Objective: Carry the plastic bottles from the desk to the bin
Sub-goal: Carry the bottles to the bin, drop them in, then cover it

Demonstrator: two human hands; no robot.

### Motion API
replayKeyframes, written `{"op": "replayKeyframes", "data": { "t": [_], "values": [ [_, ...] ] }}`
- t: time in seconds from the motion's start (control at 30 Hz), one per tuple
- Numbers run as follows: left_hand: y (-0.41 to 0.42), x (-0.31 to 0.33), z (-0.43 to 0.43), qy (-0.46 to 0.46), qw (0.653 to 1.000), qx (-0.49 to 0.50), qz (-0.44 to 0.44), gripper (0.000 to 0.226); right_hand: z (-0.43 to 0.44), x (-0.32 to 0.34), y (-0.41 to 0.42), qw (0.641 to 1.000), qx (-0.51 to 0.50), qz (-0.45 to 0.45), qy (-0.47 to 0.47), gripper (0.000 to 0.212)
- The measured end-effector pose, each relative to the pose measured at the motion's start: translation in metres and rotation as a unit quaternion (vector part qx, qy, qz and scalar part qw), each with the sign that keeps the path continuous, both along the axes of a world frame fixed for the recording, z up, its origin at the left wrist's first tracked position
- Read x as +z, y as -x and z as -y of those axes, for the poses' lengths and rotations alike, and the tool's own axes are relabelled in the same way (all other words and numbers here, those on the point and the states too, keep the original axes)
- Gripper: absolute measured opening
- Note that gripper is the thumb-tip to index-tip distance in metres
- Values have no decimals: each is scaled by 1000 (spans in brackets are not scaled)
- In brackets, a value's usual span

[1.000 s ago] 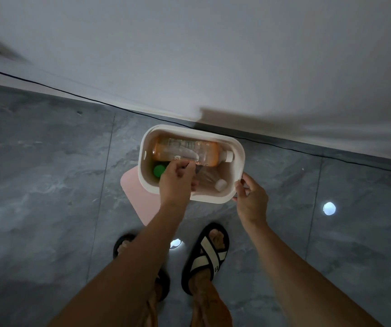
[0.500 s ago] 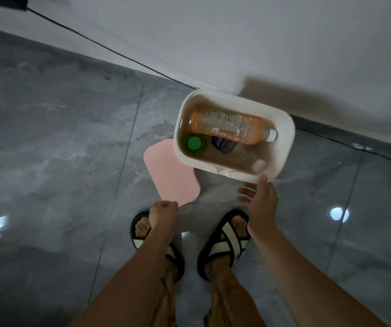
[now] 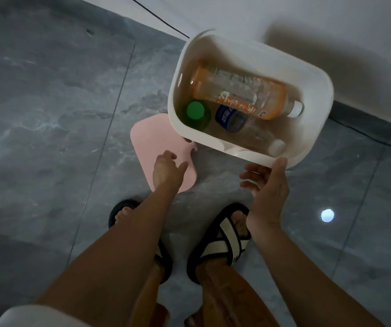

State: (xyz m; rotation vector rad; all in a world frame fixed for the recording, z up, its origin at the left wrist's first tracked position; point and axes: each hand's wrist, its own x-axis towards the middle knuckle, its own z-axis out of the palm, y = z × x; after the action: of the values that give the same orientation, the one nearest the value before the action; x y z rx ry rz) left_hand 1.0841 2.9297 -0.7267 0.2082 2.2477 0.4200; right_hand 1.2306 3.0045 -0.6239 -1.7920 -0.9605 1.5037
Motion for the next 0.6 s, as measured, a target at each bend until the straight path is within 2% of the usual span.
{"op": "replayKeyframes", "data": {
  "t": [0.1, 0.17, 0.37, 0.47, 0.6],
  "values": [
    [-8, -6, -22, -47, 992, -101, -58, 40, 0, -5, -1, 1000, 3, -8, -7, 61],
    [-11, -12, -32, -67, 988, -118, -74, 39, 0, -7, -2, 1000, 6, -15, -9, 62],
    [-13, -33, -40, -23, 984, -148, -100, 27, 0, -10, -3, 999, 14, -27, -24, 69],
    [-13, -37, -33, -27, 975, -182, -126, 14, 1, -10, -3, 999, 13, -35, -29, 66],
    [-18, -24, -15, -38, 961, -239, -136, 15, 0, -8, -6, 1000, 16, -20, -18, 56]
  ]
}}
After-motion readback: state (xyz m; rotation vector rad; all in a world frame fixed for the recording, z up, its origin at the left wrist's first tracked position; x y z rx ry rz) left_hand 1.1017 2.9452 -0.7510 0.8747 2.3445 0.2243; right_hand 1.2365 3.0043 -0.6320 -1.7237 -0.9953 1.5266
